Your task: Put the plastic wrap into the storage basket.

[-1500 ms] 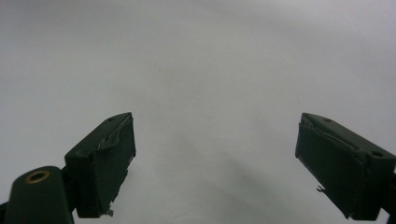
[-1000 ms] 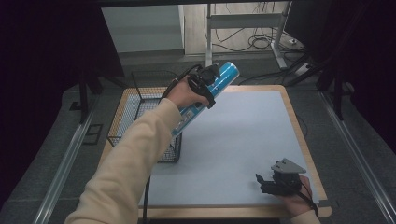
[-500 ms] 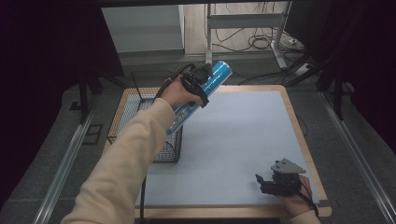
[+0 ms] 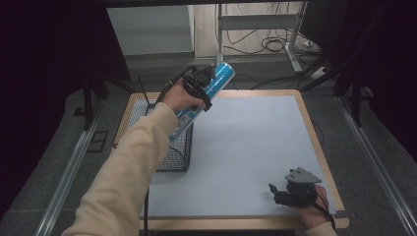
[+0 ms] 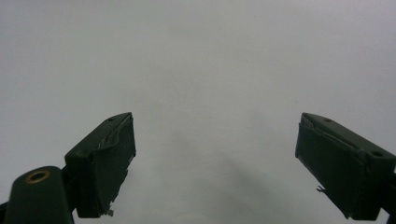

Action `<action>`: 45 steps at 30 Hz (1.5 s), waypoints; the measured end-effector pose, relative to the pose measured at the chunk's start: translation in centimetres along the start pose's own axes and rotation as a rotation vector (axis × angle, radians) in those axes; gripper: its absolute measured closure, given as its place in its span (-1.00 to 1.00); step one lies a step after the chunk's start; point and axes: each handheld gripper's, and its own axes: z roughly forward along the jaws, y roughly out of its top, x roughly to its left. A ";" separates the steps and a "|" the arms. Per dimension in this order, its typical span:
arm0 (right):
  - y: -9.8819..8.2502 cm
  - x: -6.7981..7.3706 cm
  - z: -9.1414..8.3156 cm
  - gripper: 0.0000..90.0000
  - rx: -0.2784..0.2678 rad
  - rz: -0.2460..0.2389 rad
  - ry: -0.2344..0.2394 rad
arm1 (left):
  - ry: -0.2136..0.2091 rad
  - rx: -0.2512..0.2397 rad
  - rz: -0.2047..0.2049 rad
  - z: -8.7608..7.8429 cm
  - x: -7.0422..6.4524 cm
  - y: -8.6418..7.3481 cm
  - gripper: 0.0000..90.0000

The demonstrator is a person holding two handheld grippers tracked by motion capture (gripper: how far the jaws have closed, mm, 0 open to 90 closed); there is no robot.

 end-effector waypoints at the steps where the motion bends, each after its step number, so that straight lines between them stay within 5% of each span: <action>1: 0.0 0.0 0.0 -0.73 0.000 0.000 0.000 | 0.001 0.002 -0.003 0.1 0.2 -0.1 -0.30; 25: -0.1 0.1 0.1 -0.73 0.009 -0.001 0.001 | 0.021 0.044 -0.102 2.0 4.3 -3.7 -0.30; 45: -0.1 0.1 0.1 -0.73 0.007 -0.003 -0.001 | 0.055 0.091 -0.164 6.2 7.0 -5.5 -0.30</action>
